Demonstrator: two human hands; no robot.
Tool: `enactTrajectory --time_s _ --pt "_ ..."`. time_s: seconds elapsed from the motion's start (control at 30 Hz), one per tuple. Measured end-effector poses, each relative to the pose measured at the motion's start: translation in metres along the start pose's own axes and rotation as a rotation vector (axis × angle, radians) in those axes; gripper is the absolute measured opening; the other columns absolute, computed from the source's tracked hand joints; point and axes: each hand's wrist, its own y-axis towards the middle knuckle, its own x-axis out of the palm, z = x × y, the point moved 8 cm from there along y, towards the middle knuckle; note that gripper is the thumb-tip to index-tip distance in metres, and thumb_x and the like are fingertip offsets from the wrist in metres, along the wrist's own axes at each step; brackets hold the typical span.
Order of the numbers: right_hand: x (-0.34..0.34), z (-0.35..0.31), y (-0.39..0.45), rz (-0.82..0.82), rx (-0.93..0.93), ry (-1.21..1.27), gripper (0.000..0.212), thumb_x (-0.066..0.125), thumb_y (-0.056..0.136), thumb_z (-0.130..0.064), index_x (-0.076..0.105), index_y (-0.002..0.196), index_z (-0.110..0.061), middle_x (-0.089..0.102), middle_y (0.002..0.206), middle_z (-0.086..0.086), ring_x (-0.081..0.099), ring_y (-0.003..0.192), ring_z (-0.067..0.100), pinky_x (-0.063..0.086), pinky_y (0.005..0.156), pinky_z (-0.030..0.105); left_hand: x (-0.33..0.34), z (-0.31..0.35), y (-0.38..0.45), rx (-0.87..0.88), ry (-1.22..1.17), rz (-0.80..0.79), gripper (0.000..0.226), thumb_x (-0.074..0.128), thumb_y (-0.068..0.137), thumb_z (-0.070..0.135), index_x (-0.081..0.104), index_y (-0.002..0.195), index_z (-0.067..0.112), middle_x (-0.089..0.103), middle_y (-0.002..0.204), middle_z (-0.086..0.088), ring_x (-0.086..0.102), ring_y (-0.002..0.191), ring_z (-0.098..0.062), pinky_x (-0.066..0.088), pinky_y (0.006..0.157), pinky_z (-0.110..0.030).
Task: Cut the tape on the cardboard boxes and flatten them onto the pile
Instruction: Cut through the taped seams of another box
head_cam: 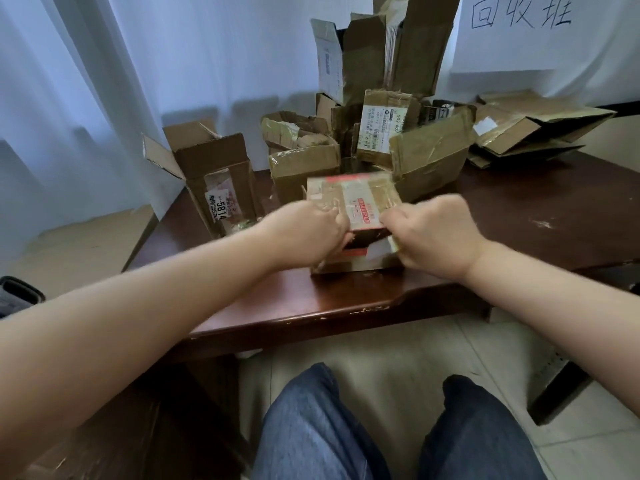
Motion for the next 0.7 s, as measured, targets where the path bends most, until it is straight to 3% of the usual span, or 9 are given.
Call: enactTrajectory --time_s 0.07,0.13,0.2,0.3,0.37,0.47,0.57,0.63,0.7 --pt "0.000 0.001 -0.011 0.000 0.009 0.066 0.024 0.077 0.061 -0.023 0.068 0.080 -0.011 0.066 0.063 0.003 0.060 0.046 0.028 0.030 0.042 0.021 -0.002 0.003 -0.003 -0.049 -0.040 -0.020 0.059 0.015 0.098 0.036 0.062 0.100 0.001 0.070 0.098 -0.020 0.070 0.081 -0.035 0.056 0.062 -0.038" --pt "-0.001 0.007 -0.017 -0.020 0.065 0.145 0.032 0.077 0.062 -0.024 0.068 0.091 -0.012 0.069 0.068 0.003 0.063 0.050 0.030 0.038 0.043 0.024 0.001 -0.005 -0.006 -0.140 -0.022 -0.111 0.049 0.021 0.100 0.041 0.057 0.111 0.010 0.068 0.104 -0.010 0.067 0.086 -0.031 0.050 0.066 -0.036" --pt "-0.006 0.016 -0.018 -0.038 0.155 0.236 0.036 0.076 0.065 -0.024 0.066 0.098 -0.014 0.069 0.069 0.006 0.065 0.055 0.033 0.040 0.047 0.027 0.000 -0.015 -0.015 -0.230 -0.193 -0.142 0.048 0.030 0.097 0.051 0.053 0.117 0.014 0.068 0.105 -0.005 0.065 0.086 -0.028 0.050 0.070 -0.038" --pt "-0.001 0.036 -0.022 -0.094 0.377 0.442 0.031 0.066 0.078 -0.026 0.058 0.108 -0.024 0.070 0.087 0.004 0.065 0.082 0.035 0.045 0.063 0.036 -0.012 -0.031 -0.030 -0.367 -0.579 0.011 0.046 0.054 0.089 0.051 0.053 0.118 0.015 0.069 0.111 0.000 0.066 0.094 -0.020 0.053 0.080 -0.037" --pt "0.004 0.047 -0.027 -0.075 0.535 0.611 0.028 0.064 0.084 -0.027 0.056 0.111 -0.027 0.068 0.097 -0.005 0.063 0.093 0.027 0.047 0.073 0.037 -0.008 -0.040 -0.034 -0.479 -0.701 0.089 0.040 0.059 0.088 0.049 0.059 0.112 0.016 0.070 0.093 0.005 0.066 0.089 -0.017 0.052 0.077 -0.032" --pt "0.006 0.058 -0.038 0.066 0.798 0.709 0.040 0.070 0.083 -0.040 0.050 0.114 -0.024 0.056 0.092 -0.017 0.053 0.089 0.010 0.042 0.075 0.030 -0.001 -0.053 -0.033 -0.634 -0.710 0.178 0.041 0.059 0.085 0.056 0.061 0.106 0.021 0.065 0.078 0.008 0.064 0.081 -0.017 0.050 0.075 -0.033" --pt "0.016 0.060 -0.054 0.125 1.027 0.756 0.047 0.073 0.078 -0.048 0.046 0.106 -0.022 0.051 0.086 -0.014 0.052 0.086 0.012 0.040 0.072 0.029 0.009 -0.059 -0.033 -0.734 -0.782 0.220 0.039 0.060 0.085 0.054 0.054 0.111 0.025 0.066 0.084 0.007 0.061 0.078 -0.017 0.051 0.079 -0.040" --pt "0.011 0.052 -0.058 0.211 0.991 0.719 0.037 0.071 0.081 -0.044 0.044 0.094 -0.021 0.049 0.078 -0.013 0.050 0.076 0.014 0.035 0.066 0.026 0.012 -0.056 -0.032 -0.743 -0.802 0.239 0.034 0.061 0.090 0.046 0.051 0.115 0.026 0.063 0.086 0.013 0.057 0.076 -0.013 0.050 0.082 -0.039" --pt "0.002 0.029 -0.050 0.279 0.730 0.702 0.023 0.067 0.087 -0.034 0.051 0.087 -0.018 0.053 0.076 -0.011 0.053 0.069 0.016 0.039 0.061 0.027 0.010 -0.050 -0.030 -0.713 -0.759 0.254 0.028 0.058 0.093 0.041 0.052 0.119 0.030 0.062 0.090 0.014 0.058 0.081 -0.011 0.048 0.084 -0.037"
